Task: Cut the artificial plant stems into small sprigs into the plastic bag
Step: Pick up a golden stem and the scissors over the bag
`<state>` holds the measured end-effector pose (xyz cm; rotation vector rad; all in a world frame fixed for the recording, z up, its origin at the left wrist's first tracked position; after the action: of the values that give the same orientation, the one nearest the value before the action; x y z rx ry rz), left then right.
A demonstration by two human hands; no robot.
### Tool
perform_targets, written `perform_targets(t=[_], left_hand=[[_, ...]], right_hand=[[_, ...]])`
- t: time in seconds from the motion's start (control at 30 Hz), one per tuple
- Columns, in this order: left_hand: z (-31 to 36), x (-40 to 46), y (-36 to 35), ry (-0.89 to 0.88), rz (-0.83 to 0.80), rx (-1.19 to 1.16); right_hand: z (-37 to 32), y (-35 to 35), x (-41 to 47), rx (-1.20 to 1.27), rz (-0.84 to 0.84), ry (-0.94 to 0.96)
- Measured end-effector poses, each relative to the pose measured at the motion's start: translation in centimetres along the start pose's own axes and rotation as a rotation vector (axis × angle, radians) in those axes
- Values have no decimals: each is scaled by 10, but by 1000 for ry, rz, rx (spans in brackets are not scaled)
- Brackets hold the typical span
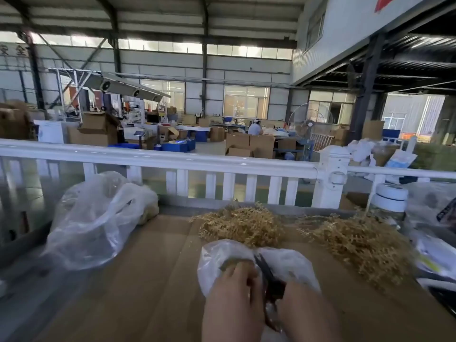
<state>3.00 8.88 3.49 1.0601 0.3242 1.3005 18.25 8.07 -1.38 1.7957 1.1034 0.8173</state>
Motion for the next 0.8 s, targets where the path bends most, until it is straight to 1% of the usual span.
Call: perform_targets(t=[0.03, 0.07, 0.13, 0.17, 0.27, 0.3, 0.4, 0.53, 0.63, 0.7, 0.8], left_hand=[[-1, 14, 1, -8, 45, -15], [-2, 26, 2, 10, 76, -28], [1, 55, 4, 12, 108, 1], [1, 71, 1, 1, 112, 21], [-1, 113, -16, -16, 48, 93], [-4, 127, -23, -9, 14, 137], [-24, 158, -48, 44, -101, 234], [-52, 176, -78, 128, -214, 255], [-66, 182, -88, 178, -228, 256], [-73, 185, -90, 212, -226, 253], [-84, 186, -92, 247, -215, 239]], right_hand=[[0, -4, 1, -42, -2, 18], [0, -2, 6, -54, 17, -2], [1, -5, 11, -51, 5, -43], [-1, -8, 16, -40, 8, -29], [-2, -20, 27, -59, -49, -29], [0, -23, 31, -42, -39, -15], [14, -25, 32, -15, -46, -49], [19, -23, 38, 15, -58, -98], [14, -6, 37, 24, -20, -106], [9, 13, 37, -14, 10, -117], [-9, 49, 40, -70, 121, -61]])
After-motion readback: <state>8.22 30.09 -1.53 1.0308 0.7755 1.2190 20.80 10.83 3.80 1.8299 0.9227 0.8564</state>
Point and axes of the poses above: each hand's wrist, its own x-axis towards the middle knuckle, its own y-axis out of the back of the hand, z = x × y, the point moved 10 cm from there along x, towards the middle knuckle, and after that the axes turned 7 degrees about x, right-handed, at the moved point
